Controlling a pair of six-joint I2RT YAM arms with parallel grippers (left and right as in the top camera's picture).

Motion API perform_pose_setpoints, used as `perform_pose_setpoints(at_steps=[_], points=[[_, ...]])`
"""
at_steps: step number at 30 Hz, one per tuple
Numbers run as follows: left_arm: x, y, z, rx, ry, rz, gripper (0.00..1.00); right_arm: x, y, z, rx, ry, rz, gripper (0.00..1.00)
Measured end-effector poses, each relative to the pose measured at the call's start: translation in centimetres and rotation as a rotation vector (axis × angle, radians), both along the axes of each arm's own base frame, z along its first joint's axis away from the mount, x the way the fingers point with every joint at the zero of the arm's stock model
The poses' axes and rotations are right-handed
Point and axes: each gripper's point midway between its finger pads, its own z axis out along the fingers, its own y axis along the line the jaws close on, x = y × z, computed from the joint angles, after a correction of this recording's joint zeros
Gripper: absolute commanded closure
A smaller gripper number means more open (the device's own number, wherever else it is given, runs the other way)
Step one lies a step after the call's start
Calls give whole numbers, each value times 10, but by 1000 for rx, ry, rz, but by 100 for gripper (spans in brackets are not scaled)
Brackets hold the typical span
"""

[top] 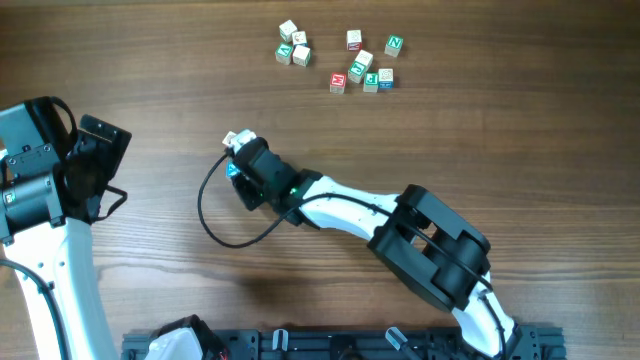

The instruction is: Form a circle

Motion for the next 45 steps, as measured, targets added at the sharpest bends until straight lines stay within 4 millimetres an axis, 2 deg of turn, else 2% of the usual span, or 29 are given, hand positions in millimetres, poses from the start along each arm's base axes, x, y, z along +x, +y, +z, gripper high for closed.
perform_pose_setpoints(at_steps=[2,5,7,10,13,15,18,19,25,28,34,45], points=[[0,0,0,0,0,0,0,-2,-5,13,-13,3,-10,63],[0,0,0,0,0,0,0,-4,-9,61,25,-21,-16,92],[0,0,0,0,0,0,0,-9,-9,70,39,7,1,96],[0,0,0,0,0,0,0,-23,-9,62,45,96,67,96],[0,0,0,0,0,0,0,-32,1,65,90,103,152,96],[0,0,0,0,0,0,0,-38,7,60,108,114,206,96],[0,0,0,0,0,0,0,-44,10,30,82,143,253,96],[0,0,0,0,0,0,0,-44,10,26,81,140,263,96],[0,0,0,0,0,0,0,-44,19,12,97,116,311,96],[0,0,0,0,0,0,0,-41,23,11,112,96,318,96],[0,0,0,0,0,0,0,-39,27,-6,109,83,333,96],[0,0,0,0,0,0,0,-13,28,1,98,-47,265,96]])
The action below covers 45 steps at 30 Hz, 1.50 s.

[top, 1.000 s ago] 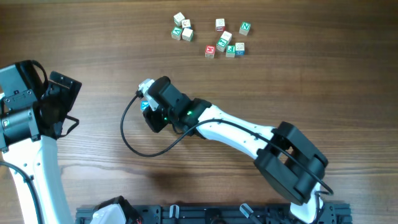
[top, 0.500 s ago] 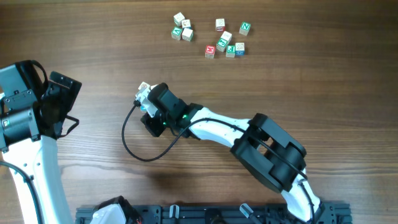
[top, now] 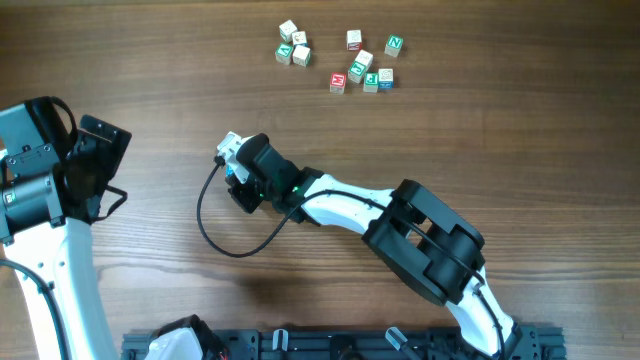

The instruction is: Form a circle

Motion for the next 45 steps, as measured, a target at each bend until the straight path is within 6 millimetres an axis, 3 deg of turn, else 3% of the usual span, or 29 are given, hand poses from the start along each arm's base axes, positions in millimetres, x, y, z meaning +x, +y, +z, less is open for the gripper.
perform_pose_setpoints(at_steps=[13,21,33,34,36,38,40,45], points=[[0,0,0,0,0,0,0,11,10,15,21,-131,-26,96],[0,0,0,0,0,0,0,-5,-3,-8,-85,-55,-11,96],[0,0,0,0,0,0,0,10,5,8,-29,-129,-49,93],[0,0,0,0,0,0,0,10,5,8,-31,-127,-49,87],[0,0,0,0,0,0,0,8,2,5,-45,-111,-54,56],[0,0,0,0,-1,0,0,11,-2,24,-21,-92,-113,31],[0,0,0,0,0,0,0,20,-7,52,26,-79,-223,30],[0,0,0,0,0,0,0,15,-13,75,79,19,-304,27]])
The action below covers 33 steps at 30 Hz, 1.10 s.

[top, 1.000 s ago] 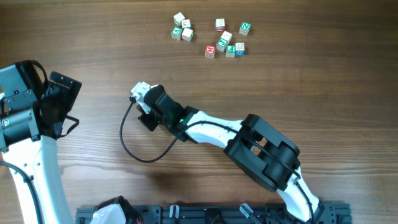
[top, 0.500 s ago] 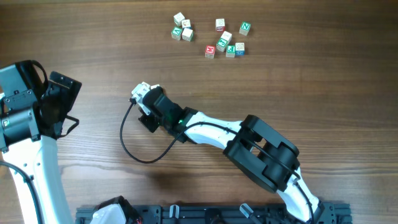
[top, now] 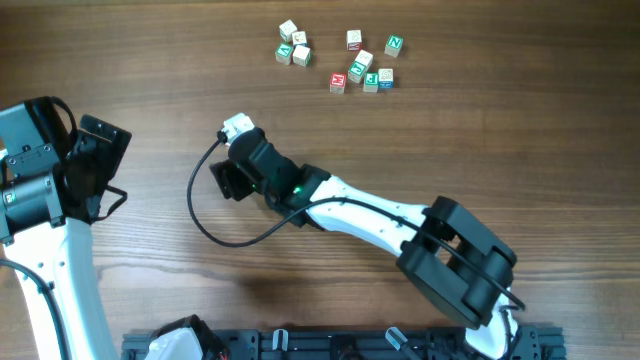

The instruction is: Form a circle

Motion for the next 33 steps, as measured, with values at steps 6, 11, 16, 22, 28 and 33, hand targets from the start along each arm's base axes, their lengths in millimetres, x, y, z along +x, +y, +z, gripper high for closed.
perform_pose_setpoints(at_steps=[6,11,16,22,28,33], points=[[0,0,0,0,0,0,0,18,-34,-9,-106,-17,-179,32],[0,0,0,0,0,0,0,62,-76,-10,-140,-33,-264,32],[0,0,0,0,0,0,0,65,-88,-31,-165,45,-186,46],[0,0,0,0,0,0,0,50,-89,-49,-154,166,-151,93],[0,0,0,0,0,0,0,39,-91,-61,-115,257,-212,96],[0,0,0,0,0,0,0,26,-62,-64,-64,250,-163,96]])
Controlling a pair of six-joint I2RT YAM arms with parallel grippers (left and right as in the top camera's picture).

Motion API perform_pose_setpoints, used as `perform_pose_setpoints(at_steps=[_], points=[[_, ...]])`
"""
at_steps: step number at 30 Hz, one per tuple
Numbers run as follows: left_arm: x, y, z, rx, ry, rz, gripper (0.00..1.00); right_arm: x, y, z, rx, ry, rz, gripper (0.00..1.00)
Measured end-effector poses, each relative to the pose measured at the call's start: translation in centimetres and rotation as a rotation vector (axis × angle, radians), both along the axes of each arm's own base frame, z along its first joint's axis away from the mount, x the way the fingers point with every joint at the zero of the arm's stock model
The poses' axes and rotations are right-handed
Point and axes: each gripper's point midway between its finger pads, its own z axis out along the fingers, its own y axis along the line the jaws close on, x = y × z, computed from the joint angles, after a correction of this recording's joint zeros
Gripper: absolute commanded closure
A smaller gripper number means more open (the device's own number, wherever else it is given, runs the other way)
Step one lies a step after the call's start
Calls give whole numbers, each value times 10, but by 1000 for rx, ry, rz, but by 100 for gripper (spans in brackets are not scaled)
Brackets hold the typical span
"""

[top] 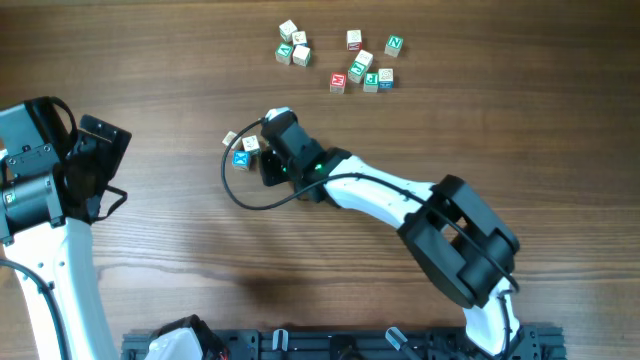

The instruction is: Form a circle

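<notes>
Three small letter blocks lie close together left of centre: a tan one (231,138), a white one (250,144) and a blue one (241,159). My right gripper (264,152) sits just right of them, its wrist covering the fingers, and the white block lies right beside its tip. Several more blocks lie in two loose groups at the far edge, one around (294,44), the other around (364,66). At the left edge my left gripper (108,165) hangs far from all the blocks.
The right arm (400,205) crosses the table from the bottom right to the middle, with its black cable (240,195) looping over the wood below the three blocks. A dark rail (330,345) runs along the near edge.
My right gripper has moved to the right, away from where it stood. The tan, white and blue blocks now lie uncovered in a tight group to its left. The left arm has not moved.
My right gripper stood left of centre with a white block at its tip and a blue block showing beside it. It was slightly further left at each later moment. Now it stands to the right, and three blocks lie grouped there.
</notes>
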Motion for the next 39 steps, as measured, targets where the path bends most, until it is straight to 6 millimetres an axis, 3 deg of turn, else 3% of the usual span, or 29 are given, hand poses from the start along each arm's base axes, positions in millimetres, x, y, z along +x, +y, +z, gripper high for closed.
perform_pose_setpoints(at_steps=[4,9,13,39], points=[[0,0,0,0,0,0,0,-5,3,-18,0,34,17,96],[0,0,0,0,0,0,0,-2,10,-14,35,16,28,96],[0,0,0,0,0,0,0,-3,14,-25,41,26,44,96],[0,0,0,0,0,0,0,-1,34,-7,114,-63,161,96]])
